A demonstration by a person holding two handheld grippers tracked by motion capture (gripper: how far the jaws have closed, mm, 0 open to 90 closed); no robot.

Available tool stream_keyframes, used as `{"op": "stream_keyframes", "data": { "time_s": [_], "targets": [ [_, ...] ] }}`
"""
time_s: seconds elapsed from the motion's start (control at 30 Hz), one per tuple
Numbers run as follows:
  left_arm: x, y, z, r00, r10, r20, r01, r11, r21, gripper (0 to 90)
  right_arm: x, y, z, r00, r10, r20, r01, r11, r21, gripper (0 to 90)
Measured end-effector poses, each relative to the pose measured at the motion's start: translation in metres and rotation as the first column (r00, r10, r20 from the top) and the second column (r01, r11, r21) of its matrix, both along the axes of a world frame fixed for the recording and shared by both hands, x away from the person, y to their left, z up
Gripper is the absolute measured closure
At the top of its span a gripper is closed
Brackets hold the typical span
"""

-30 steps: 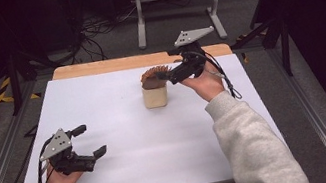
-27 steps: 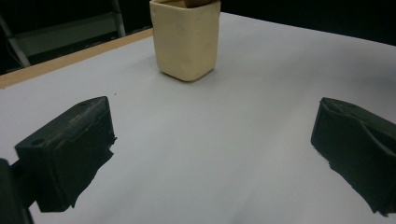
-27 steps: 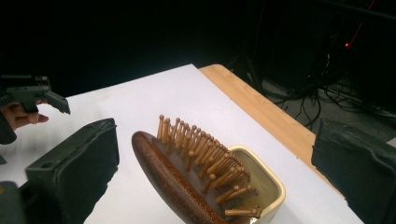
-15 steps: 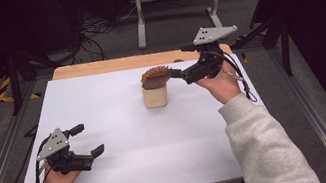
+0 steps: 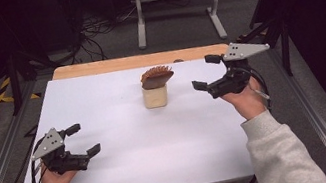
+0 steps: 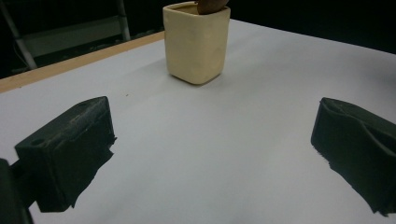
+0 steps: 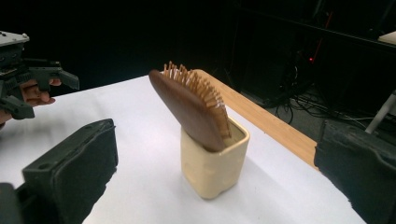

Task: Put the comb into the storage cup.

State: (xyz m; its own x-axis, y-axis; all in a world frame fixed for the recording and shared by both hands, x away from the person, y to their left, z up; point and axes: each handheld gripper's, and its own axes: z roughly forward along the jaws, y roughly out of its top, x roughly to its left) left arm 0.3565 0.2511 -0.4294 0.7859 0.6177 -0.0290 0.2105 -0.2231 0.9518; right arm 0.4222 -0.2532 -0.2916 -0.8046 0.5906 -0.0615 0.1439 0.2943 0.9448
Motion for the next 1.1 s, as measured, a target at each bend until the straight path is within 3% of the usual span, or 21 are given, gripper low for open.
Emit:
{"op": "stream_keyframes", "data": {
  "time_s": [0.1,0.33,0.43,0.8,1.1],
  "targets": [
    [0.0,0.0,0.0,1.0,0.002,-0.002,-0.002,1.0,-0.006,0.6,-0.006,-0.006,-0.007,0.9999,-0.012,-0.008,0.012,0.9999,0.011,0.1],
    [0.0,0.002,0.0,0.9999,0.001,0.011,-0.001,1.0,-0.004,0.5,-0.022,-0.025,-0.047,0.9976,-0.055,-0.042,0.055,0.9984,0.006,0.5],
    [0.0,0.002,0.0,1.0,0.001,0.006,-0.001,1.0,-0.008,0.5,-0.028,-0.031,-0.065,0.9961,-0.056,-0.068,0.057,0.9983,0.01,0.4],
    [-0.001,0.005,-0.001,0.9999,0.005,0.009,-0.005,1.0,-0.008,0.5,-0.046,-0.043,-0.115,0.9951,-0.03,-0.094,0.034,0.9989,0.032,0.4],
    [0.0,0.006,-0.003,1.0,0.003,-0.001,-0.003,0.9998,0.017,0.5,-0.05,-0.037,-0.149,0.9911,-0.014,-0.132,0.011,0.9997,-0.022,0.0]
  ]
}}
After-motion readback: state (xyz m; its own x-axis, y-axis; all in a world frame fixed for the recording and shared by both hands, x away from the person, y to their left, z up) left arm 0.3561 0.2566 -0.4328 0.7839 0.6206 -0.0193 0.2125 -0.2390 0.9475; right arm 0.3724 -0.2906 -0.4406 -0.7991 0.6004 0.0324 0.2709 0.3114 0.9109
